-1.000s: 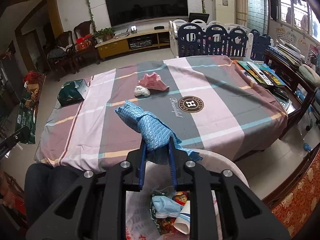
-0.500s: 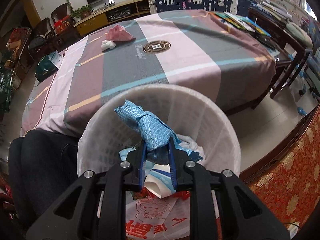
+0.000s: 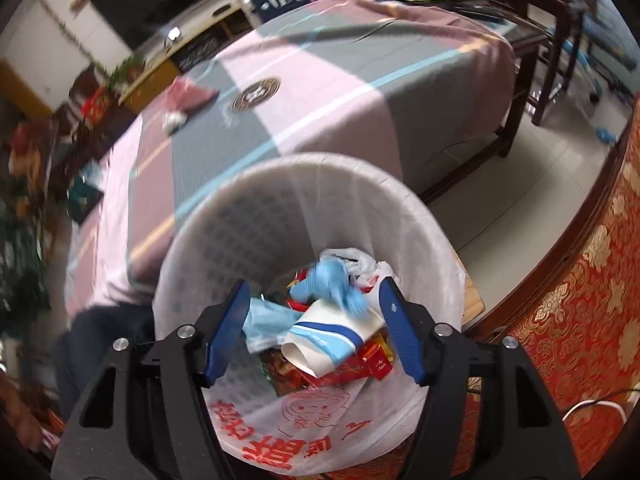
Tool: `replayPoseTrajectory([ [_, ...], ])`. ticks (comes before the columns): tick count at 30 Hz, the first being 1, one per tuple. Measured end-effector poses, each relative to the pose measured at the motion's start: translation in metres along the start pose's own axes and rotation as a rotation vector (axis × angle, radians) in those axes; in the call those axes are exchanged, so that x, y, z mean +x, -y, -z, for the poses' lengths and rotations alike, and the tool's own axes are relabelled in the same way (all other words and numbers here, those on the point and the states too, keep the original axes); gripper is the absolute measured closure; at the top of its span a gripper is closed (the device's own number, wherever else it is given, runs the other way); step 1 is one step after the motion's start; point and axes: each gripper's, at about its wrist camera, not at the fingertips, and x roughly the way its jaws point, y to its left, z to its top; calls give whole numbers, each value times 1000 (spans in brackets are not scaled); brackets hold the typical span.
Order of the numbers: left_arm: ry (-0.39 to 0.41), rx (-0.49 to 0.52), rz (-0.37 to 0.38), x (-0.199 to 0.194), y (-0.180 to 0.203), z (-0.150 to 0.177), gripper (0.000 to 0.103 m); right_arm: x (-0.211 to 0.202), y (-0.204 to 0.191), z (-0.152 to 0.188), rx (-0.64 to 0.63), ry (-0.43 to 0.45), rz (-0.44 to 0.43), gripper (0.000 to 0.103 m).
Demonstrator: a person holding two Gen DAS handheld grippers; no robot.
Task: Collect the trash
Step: 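Carry the blue cloth into the wastebasket with right tool while left tool holds the green bag, then lower the green snack bag into the wastebasket and open the left tool, then grasp the white plastic bag with left tool while right tool grasps the pink plastic bag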
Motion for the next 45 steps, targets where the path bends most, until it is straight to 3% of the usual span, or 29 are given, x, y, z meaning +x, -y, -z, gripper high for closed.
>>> replayPoseTrajectory([
  [5,-42,69,15,11,23,-1,94,-25,9,-12,42,91,17,36],
  [8,-89,136,81,22,42,4,93,-35,12,-16,54,127,25,36],
  [11,-133,179,123,35,57,10,93,-39,16,-18,60,142,33,36],
  [20,-202,207,139,52,65,17,91,-36,19,-18,83,138,27,36],
  [22,-233,226,122,58,67,20,71,-36,17,-18,78,139,25,36],
  [23,-238,228,110,60,68,21,46,-36,16,-18,73,139,26,36],
  [24,-235,228,96,61,67,21,37,-36,15,-19,67,140,28,36],
  [28,-224,172,80,61,52,20,35,-35,13,-19,65,143,35,36],
  [39,-214,-89,-144,91,-56,-11,33,-8,4,-22,58,95,36,36],
  [42,-172,-144,-192,105,-86,-41,16,2,0,-24,53,82,43,36],
  [45,-118,-140,-221,126,-104,-82,10,14,2,-29,66,60,46,36],
])
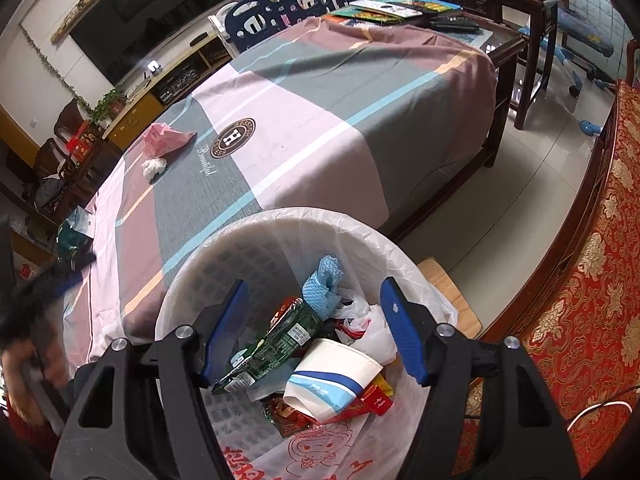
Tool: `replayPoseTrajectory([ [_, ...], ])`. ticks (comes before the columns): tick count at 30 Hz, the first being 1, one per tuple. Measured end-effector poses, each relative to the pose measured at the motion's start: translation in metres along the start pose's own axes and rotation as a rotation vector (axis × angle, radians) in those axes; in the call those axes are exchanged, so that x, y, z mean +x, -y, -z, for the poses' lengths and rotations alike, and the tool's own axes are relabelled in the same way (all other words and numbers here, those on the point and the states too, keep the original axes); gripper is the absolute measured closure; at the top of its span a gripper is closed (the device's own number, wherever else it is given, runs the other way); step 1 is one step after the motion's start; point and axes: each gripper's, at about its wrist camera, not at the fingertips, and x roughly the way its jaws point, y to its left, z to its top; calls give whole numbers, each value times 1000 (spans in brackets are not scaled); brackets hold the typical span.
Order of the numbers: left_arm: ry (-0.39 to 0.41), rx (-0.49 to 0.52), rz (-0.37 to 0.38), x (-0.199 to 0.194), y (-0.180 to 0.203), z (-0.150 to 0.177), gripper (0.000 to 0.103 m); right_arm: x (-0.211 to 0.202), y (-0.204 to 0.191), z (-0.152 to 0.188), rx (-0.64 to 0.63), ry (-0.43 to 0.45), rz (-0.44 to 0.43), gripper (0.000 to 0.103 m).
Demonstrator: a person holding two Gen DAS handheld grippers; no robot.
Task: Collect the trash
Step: 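Grasp the white plastic bag with left tool while right tool grasps the pink plastic bag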
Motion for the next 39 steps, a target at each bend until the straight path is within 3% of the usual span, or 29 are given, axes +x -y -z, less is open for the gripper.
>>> replayPoseTrajectory([
  [6,39,72,-83,70,4,-87,7,21,9,-15,47,-33,37,36],
  [12,-18,79,-42,141,8,-131,7,41,8,-37,79,-35,51,36],
  [13,-24,83,-42,149,9,-132,10,44,4,-41,80,-34,47,36],
  [14,-27,82,-39,156,10,-133,22,47,0,-45,77,-31,38,36],
  [15,-38,79,-20,161,8,-134,43,52,-7,-51,69,-27,26,36],
  [17,-58,56,25,166,2,-132,72,60,-23,-64,47,-14,7,36],
  [18,-47,41,45,163,-3,-129,81,64,-34,-72,31,-1,-1,36],
  [21,0,-7,69,138,-22,-113,81,80,-71,-100,-22,40,-63,35],
  [23,41,-28,53,114,-34,-97,81,94,-100,-120,-68,69,-100,24],
  [25,68,-54,48,87,-48,-74,81,115,-136,-143,-142,94,-124,20],
  [29,99,-68,10,43,-68,-27,81,166,-212,-177,-310,51,-180,16],
  [33,94,-133,21,14,-89,5,81,224,-282,-180,-604,20,-46,15],
  [34,102,-148,24,8,-95,8,81,237,-288,-177,-639,-9,-16,17],
  [37,119,-137,-20,-5,-102,12,81,254,-292,-165,-639,-73,-2,64],
  [39,123,-158,-27,-12,-109,13,81,242,-291,-153,-642,-62,-28,71],
])
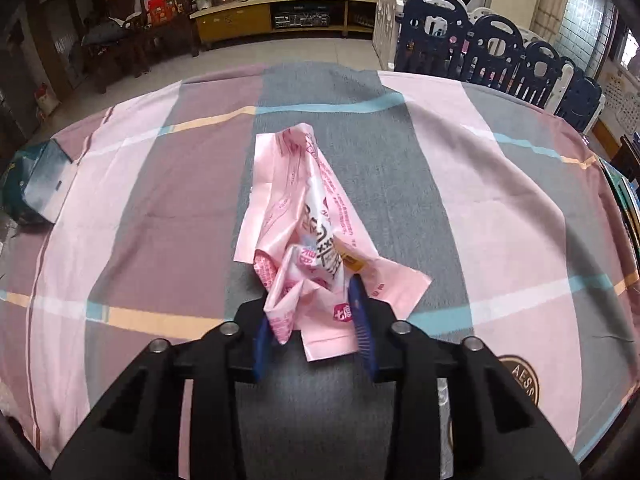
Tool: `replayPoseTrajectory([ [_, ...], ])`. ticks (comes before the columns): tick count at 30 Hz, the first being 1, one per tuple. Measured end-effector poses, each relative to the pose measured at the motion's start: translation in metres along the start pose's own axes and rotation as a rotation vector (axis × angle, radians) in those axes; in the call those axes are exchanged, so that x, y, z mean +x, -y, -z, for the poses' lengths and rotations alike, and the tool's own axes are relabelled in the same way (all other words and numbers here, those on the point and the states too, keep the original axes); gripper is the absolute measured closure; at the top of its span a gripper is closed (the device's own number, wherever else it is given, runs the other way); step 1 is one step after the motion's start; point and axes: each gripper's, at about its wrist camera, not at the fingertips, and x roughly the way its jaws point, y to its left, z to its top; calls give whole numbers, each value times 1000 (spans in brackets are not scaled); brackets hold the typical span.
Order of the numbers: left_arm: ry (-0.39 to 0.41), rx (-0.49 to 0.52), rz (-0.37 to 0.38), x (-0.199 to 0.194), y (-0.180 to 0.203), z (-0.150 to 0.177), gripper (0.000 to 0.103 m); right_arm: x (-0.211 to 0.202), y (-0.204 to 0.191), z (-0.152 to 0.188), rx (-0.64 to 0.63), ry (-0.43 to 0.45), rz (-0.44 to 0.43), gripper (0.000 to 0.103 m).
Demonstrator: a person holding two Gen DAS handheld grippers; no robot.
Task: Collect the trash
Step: 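Grasp the white plastic bag with left tool while right tool grasps the pink plastic bag, then carry the white bag and pink bag over the wastebasket with both tools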
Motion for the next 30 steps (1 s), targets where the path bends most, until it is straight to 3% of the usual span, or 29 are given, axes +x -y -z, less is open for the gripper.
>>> replayPoseTrajectory([
  [2,14,-16,-12,-11,-6,3,81,-18,-6,16,12,9,-22,77],
  [8,84,-8,-67,-59,2,6,81,-90,-25,70,32,70,-13,77],
  [19,187,40,-70,-148,25,33,81,-213,-36,157,98,179,-25,77],
  [30,264,19,-117,-220,19,64,81,-272,-46,202,85,205,-32,77],
])
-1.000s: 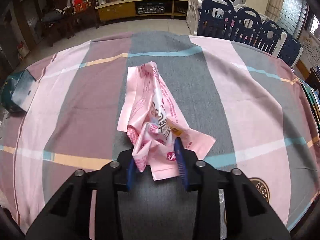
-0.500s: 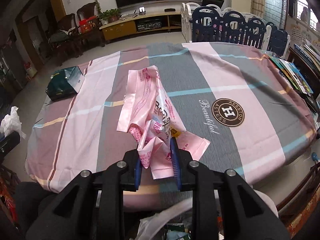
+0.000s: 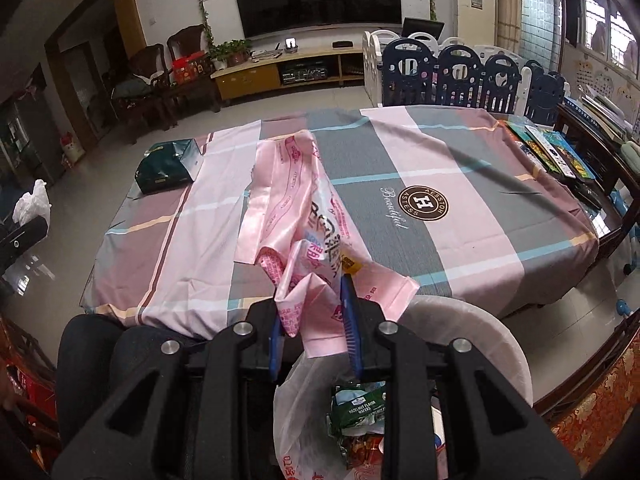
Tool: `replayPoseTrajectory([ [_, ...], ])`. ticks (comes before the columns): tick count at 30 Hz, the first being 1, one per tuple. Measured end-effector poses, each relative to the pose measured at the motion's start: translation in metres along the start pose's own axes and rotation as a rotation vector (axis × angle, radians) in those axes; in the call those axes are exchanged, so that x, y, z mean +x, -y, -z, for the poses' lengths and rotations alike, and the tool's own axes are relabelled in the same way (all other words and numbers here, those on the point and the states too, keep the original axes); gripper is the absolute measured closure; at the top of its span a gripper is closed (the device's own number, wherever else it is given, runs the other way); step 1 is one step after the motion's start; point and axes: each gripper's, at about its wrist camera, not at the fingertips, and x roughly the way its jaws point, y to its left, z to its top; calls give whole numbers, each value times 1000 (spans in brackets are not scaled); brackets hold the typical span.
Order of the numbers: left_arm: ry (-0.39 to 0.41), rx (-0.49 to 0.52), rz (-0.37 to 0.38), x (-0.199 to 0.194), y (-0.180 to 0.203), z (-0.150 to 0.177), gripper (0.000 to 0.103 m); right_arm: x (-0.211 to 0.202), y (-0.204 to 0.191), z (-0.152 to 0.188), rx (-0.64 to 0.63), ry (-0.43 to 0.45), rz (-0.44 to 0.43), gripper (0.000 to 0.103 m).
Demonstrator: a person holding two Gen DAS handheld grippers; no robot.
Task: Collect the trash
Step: 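Carry the white bag and pink bag over the wastebasket with both tools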
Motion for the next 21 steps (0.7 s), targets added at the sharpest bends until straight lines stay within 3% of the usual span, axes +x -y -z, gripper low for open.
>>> replayPoseTrajectory([
  [13,39,65,37,-47,29,9,81,-73,-7,0,-35,133,-32,77],
  [21,45,130,81,-60,61,16,81,-94,21,11,-2,149,12,77],
])
